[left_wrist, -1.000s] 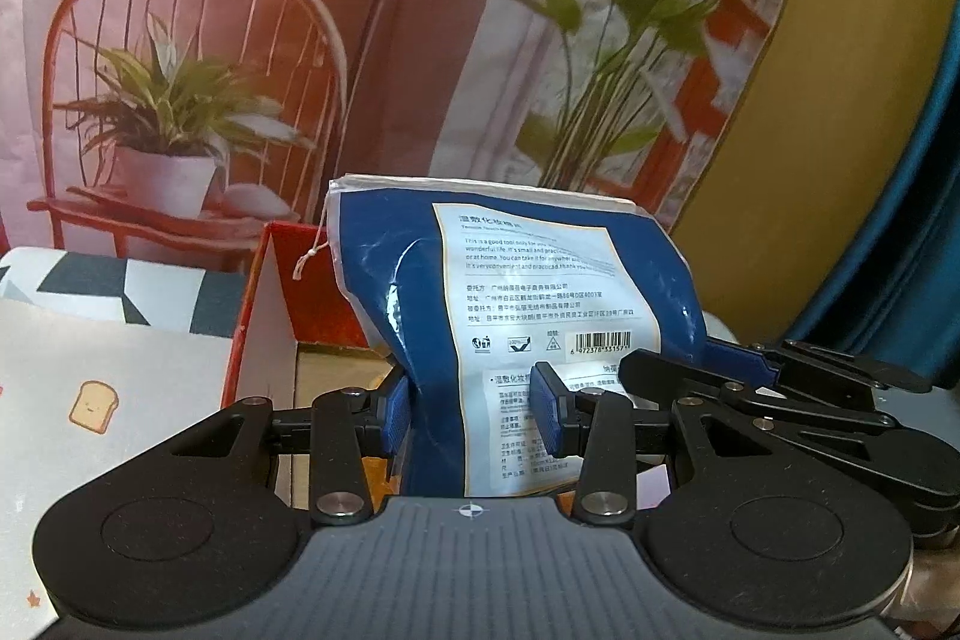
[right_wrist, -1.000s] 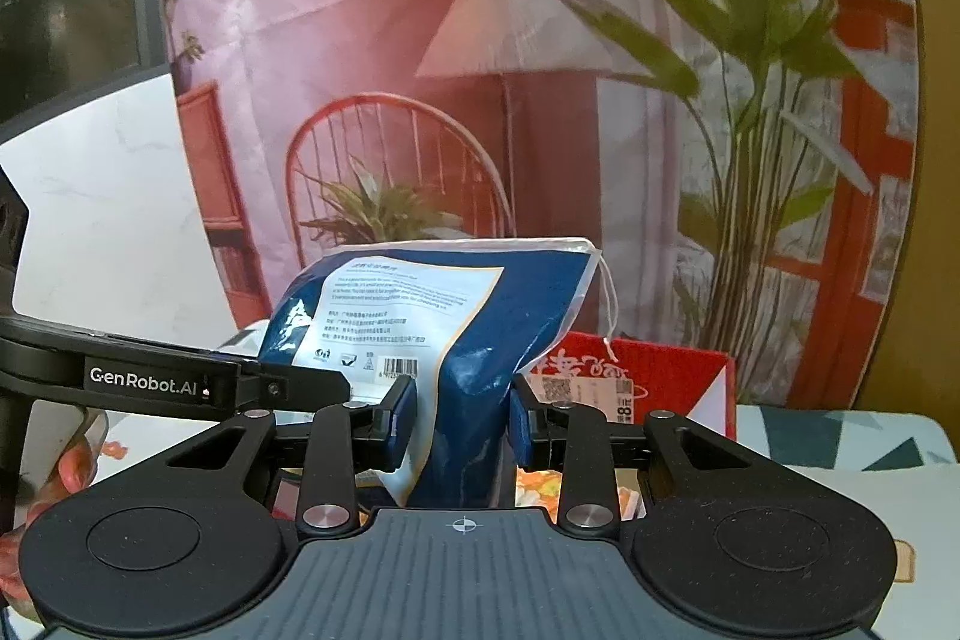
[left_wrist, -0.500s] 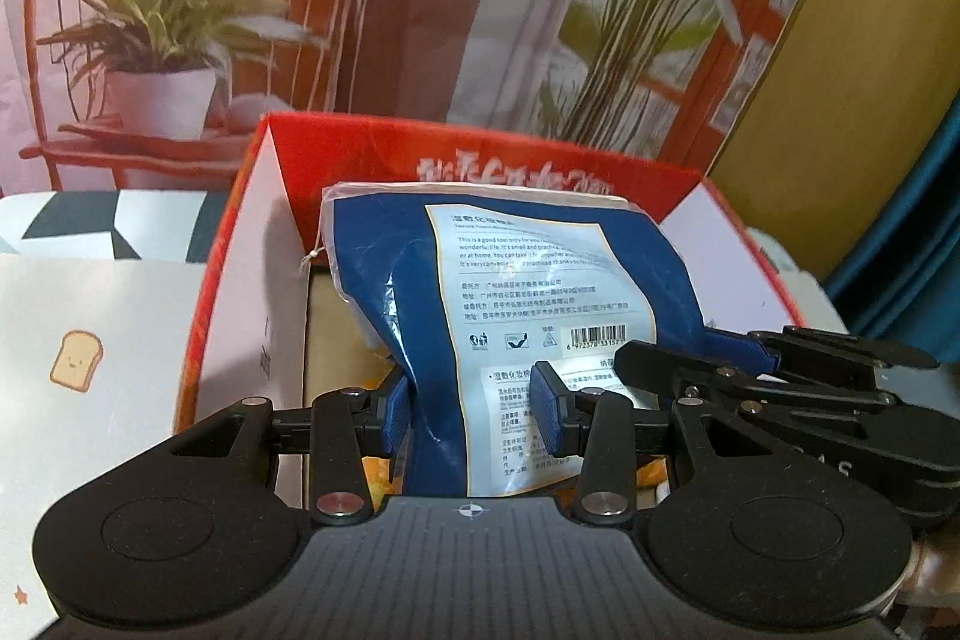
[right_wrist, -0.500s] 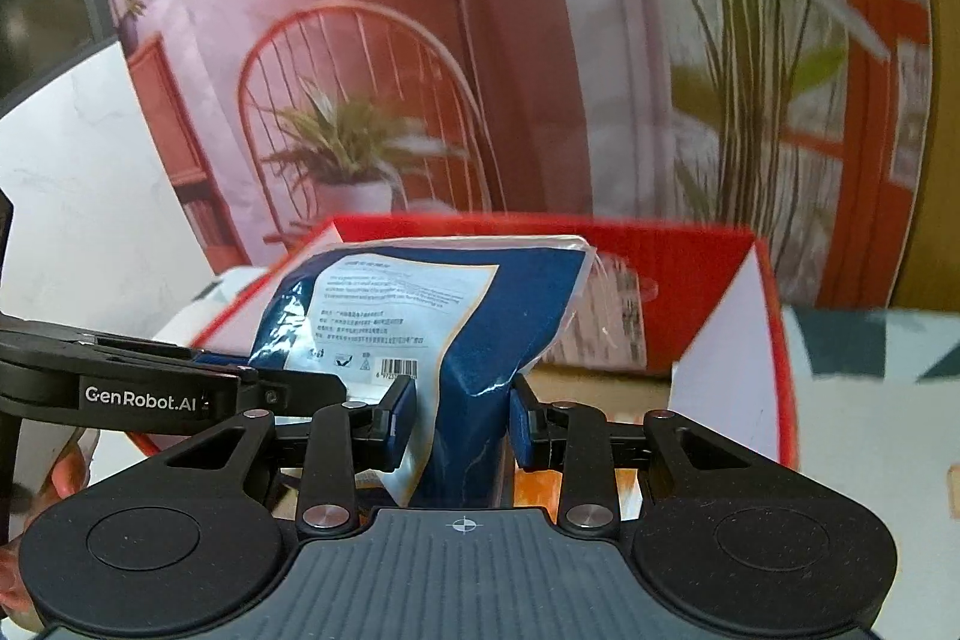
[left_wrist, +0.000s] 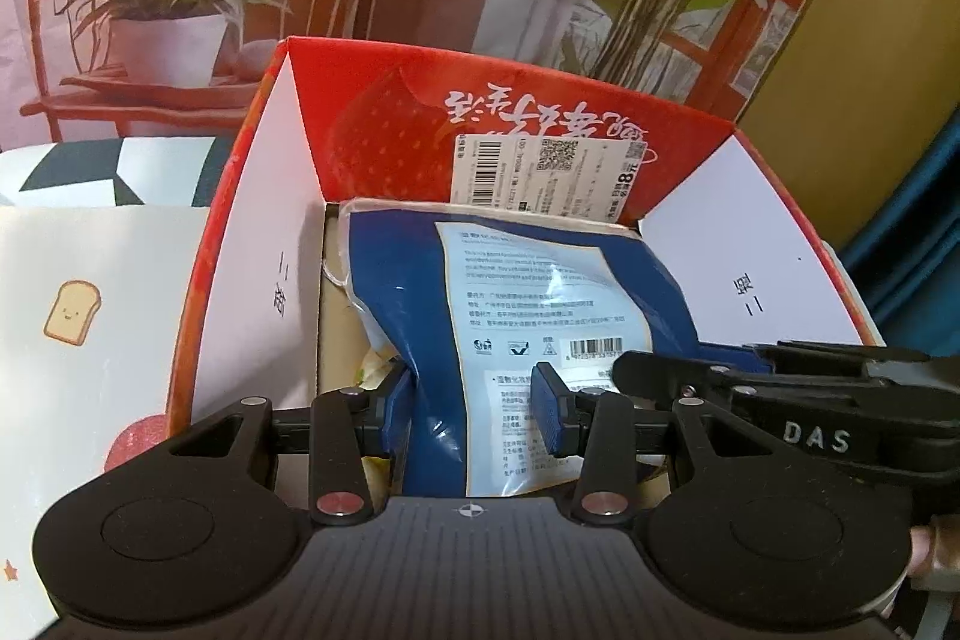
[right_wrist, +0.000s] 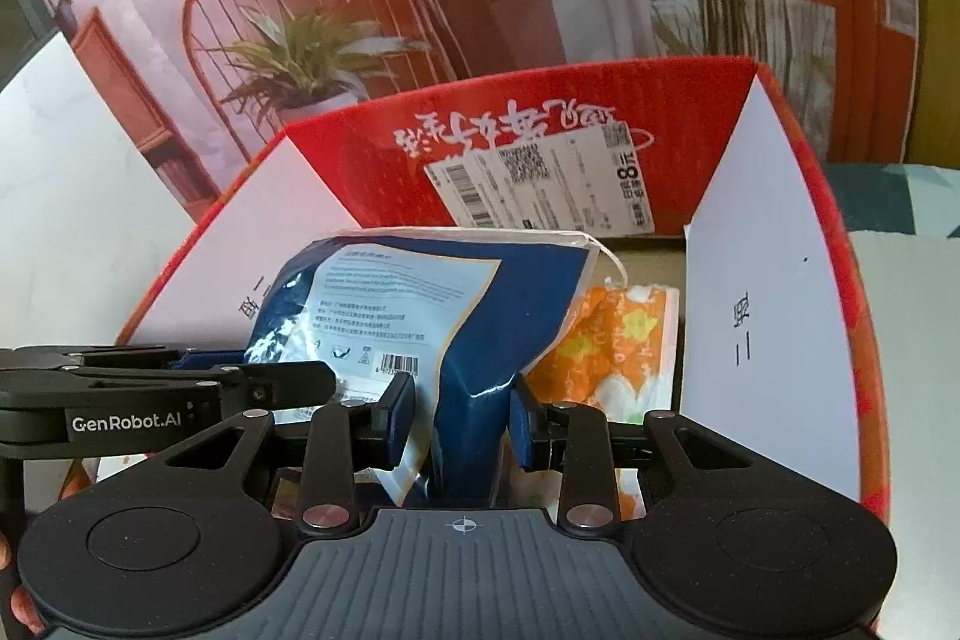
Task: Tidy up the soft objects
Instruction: 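Lower the blue bag into the box and open the left gripper, then move both tools back down toward the remaining soft items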
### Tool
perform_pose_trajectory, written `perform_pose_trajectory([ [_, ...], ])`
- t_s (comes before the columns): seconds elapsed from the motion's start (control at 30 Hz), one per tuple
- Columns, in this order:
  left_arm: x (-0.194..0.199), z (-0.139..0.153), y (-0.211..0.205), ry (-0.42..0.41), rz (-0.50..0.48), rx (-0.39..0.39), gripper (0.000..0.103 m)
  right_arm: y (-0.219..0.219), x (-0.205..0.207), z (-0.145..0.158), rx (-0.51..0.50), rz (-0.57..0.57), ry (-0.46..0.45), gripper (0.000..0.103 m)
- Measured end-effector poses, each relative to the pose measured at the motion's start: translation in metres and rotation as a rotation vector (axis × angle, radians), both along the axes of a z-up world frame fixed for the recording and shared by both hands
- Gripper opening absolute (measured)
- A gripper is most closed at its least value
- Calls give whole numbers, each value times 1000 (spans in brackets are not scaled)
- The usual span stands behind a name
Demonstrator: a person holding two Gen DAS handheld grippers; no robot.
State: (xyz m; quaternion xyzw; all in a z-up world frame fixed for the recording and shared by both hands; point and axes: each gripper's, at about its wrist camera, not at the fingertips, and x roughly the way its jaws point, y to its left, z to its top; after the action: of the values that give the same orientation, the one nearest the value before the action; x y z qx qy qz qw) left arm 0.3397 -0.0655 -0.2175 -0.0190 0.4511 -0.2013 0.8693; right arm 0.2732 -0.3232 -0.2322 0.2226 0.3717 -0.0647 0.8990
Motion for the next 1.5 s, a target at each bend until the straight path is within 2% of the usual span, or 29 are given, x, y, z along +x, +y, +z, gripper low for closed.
perform_pose_trajectory([
  [0.23, -5, 9, 5, -21, 15, -17, 44, 3, 7, -1, 0, -9, 42, 30],
  [0.37, -12, 19, 6, -71, 25, -1, 45, 3, 9, -1, -6, -36, 70, 31],
  [0.47, -18, 29, 10, -103, 25, 1, 45, 7, 7, 2, -56, -61, 79, 35],
  [0.67, -41, 47, 22, -164, 30, -4, 45, 13, -18, 22, -109, -83, -16, 38],
  [0.9, -91, 60, 39, -227, 28, -27, 45, 29, -66, 53, -188, -79, -153, 38],
  [1.2, -159, 46, 43, -241, -6, -35, 45, 65, -128, 69, -200, -72, -265, 38],
  [1.37, -184, 27, 47, -198, -13, -65, 45, 90, -160, 57, -190, -71, -262, 38],
  [1.5, -199, 12, 47, -176, -17, -60, 45, 108, -184, 40, -196, -65, -229, 39],
])
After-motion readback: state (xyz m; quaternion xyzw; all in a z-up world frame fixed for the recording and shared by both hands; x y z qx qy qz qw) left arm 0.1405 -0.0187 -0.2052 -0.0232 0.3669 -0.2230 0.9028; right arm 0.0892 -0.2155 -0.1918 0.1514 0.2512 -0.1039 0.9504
